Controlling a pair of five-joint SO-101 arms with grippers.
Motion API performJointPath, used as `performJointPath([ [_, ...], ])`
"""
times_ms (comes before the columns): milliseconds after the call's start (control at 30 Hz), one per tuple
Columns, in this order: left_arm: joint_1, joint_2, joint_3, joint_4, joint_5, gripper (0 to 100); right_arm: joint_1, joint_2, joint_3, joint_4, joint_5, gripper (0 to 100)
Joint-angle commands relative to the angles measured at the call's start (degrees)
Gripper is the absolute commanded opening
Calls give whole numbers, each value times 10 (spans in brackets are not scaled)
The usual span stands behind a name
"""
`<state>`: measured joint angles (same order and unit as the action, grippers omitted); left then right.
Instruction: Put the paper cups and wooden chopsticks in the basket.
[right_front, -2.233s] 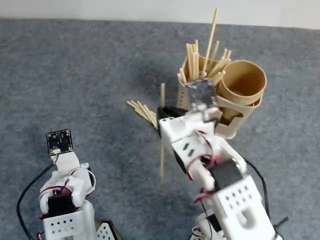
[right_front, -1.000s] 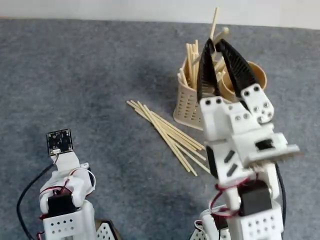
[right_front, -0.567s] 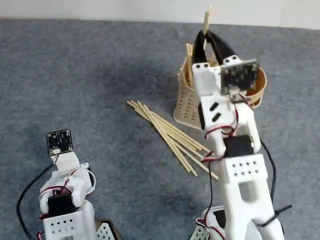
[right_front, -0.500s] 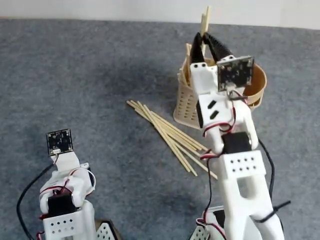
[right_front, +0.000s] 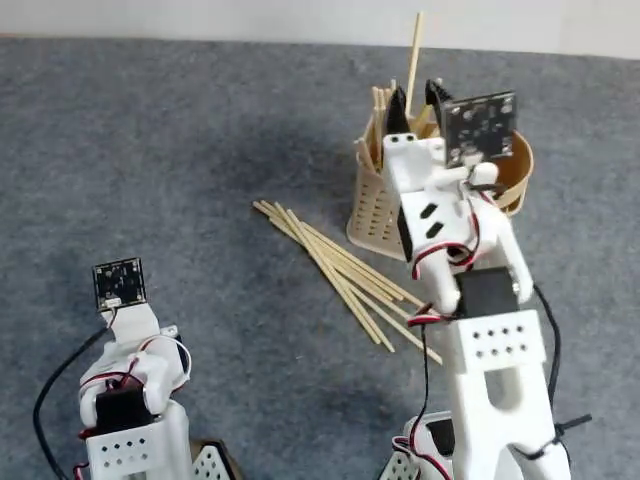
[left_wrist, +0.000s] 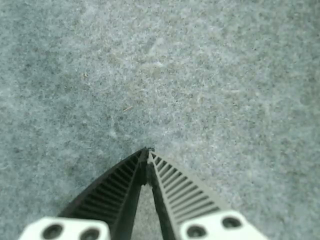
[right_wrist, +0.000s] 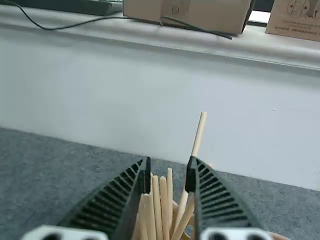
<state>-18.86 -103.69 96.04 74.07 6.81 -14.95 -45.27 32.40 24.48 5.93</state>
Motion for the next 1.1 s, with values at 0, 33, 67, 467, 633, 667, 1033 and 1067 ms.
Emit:
performJointPath([
  [0,14,-7,11,4,0,6,3,-26,-78,80,-11,126],
  [33,14,-7,11,4,0,6,3,-26,-87,96,-11,126],
  [67,14,-7,11,4,0,6,1,-27,-94,109,-11,126],
  [467,14,-7,11,4,0,6,-132,-26,-158,307,-7,126],
  [633,14,-7,11,4,0,6,-183,-26,-158,357,-7,126],
  [667,14,-7,11,4,0,6,-193,-25,-158,364,-7,126],
  [1033,14,-7,11,4,0,6,-240,101,-160,467,-7,126],
  [1067,14,-7,11,4,0,6,-240,111,-160,467,-7,126],
])
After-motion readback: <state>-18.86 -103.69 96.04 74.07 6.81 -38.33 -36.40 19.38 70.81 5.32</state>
